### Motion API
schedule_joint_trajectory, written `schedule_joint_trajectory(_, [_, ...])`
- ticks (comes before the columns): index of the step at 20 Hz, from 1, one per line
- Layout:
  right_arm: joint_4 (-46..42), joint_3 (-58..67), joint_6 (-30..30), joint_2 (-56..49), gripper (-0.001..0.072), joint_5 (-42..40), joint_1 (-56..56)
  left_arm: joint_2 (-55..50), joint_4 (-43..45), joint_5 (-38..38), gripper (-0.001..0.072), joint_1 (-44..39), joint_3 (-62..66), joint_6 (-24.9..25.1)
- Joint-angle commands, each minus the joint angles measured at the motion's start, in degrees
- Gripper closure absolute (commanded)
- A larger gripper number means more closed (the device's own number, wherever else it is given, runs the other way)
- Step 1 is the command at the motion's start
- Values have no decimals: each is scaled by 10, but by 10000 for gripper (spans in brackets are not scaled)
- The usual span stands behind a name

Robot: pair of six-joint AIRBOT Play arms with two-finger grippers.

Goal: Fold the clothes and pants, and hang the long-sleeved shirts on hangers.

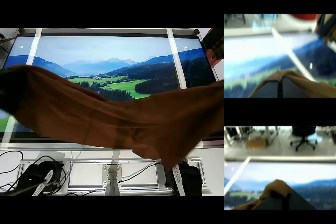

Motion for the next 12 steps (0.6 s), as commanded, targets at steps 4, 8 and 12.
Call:
schedule_joint_trajectory(4, [25, -78, 1, -209, 698, 66, 1, -190, 49, 37, 693, 0, -119, -16])
schedule_joint_trajectory(8, [24, -144, 0, -364, 698, -28, 0, -370, 123, 192, 693, 0, -120, -5])
schedule_joint_trajectory(12, [78, -148, 0, -484, 698, -46, 0, -467, 34, 328, 690, 0, -120, -5])
